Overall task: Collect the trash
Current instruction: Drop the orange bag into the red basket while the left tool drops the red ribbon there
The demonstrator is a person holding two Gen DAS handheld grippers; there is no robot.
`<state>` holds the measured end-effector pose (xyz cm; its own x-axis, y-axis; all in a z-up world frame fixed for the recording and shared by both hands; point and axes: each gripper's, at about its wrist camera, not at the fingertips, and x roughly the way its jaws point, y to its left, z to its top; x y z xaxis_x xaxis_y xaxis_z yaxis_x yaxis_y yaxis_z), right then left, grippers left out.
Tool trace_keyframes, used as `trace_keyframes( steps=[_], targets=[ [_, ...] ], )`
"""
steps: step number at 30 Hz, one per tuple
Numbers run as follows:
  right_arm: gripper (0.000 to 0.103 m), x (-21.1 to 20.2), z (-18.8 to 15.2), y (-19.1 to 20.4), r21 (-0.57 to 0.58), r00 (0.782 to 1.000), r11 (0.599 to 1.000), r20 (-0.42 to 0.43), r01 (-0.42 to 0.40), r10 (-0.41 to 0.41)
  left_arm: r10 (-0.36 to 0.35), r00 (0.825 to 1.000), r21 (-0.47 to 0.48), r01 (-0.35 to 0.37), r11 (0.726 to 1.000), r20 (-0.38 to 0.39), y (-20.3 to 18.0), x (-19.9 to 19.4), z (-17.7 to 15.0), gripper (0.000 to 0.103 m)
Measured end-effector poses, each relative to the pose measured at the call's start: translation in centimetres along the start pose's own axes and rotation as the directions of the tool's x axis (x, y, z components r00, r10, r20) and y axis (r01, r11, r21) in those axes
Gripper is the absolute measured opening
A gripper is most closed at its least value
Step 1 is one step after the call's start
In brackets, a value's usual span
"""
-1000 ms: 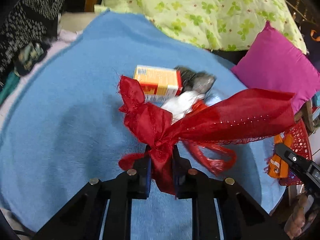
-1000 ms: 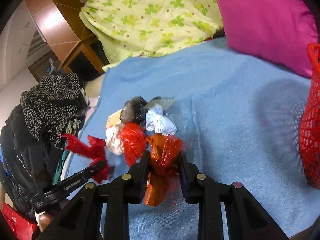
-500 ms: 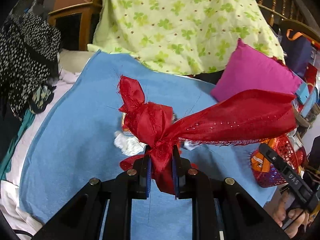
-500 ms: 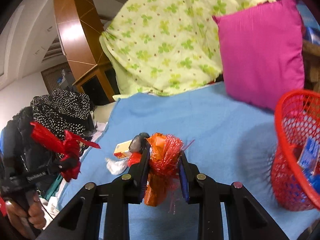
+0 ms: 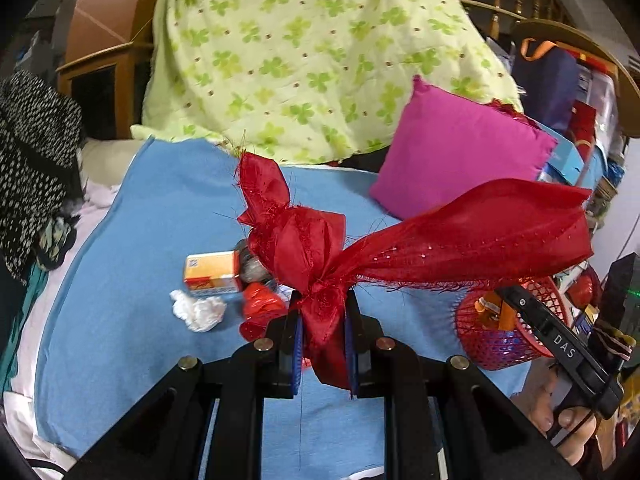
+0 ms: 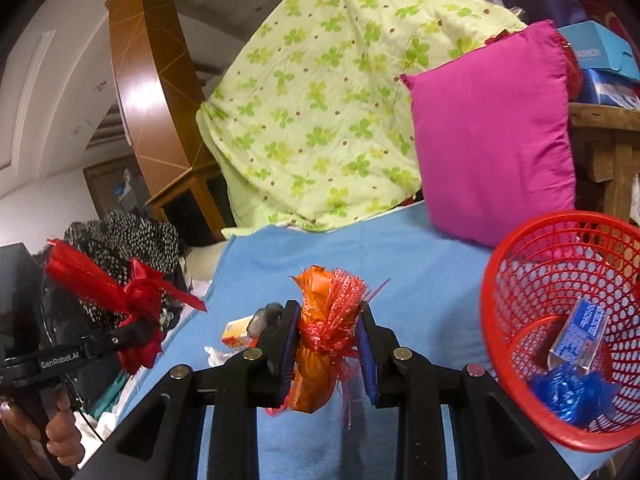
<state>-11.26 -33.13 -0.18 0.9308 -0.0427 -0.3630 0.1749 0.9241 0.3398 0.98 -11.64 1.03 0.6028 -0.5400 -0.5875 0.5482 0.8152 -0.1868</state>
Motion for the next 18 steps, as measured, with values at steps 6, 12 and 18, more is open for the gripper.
trace_keyframes(
  steps=[6,12,18],
  targets=[
    [0.029,-2.0,0.6,-1.7,0.029,0.999,1.000,0.046,0.012,-0.014,-0.027,1.000,0.041,0.027,0.999,0.005,-2.8,-0.3,0.4,0.019],
    [0.029,-3.7,1.0,-3.6,0.060,0.996,0.998,0.083,0.036,-0.040,-0.070,0.998,0.094,0.069,0.993,0.002,-5.9,-0.2,0.6,0.019],
    [0.029,-5.2,1.4,-5.3,0.093,0.991,0.994,0.117,0.053,-0.064,-0.121,0.993,0.140,0.121,0.983,-0.012,-8.9,0.1,0.6,0.019]
  ],
)
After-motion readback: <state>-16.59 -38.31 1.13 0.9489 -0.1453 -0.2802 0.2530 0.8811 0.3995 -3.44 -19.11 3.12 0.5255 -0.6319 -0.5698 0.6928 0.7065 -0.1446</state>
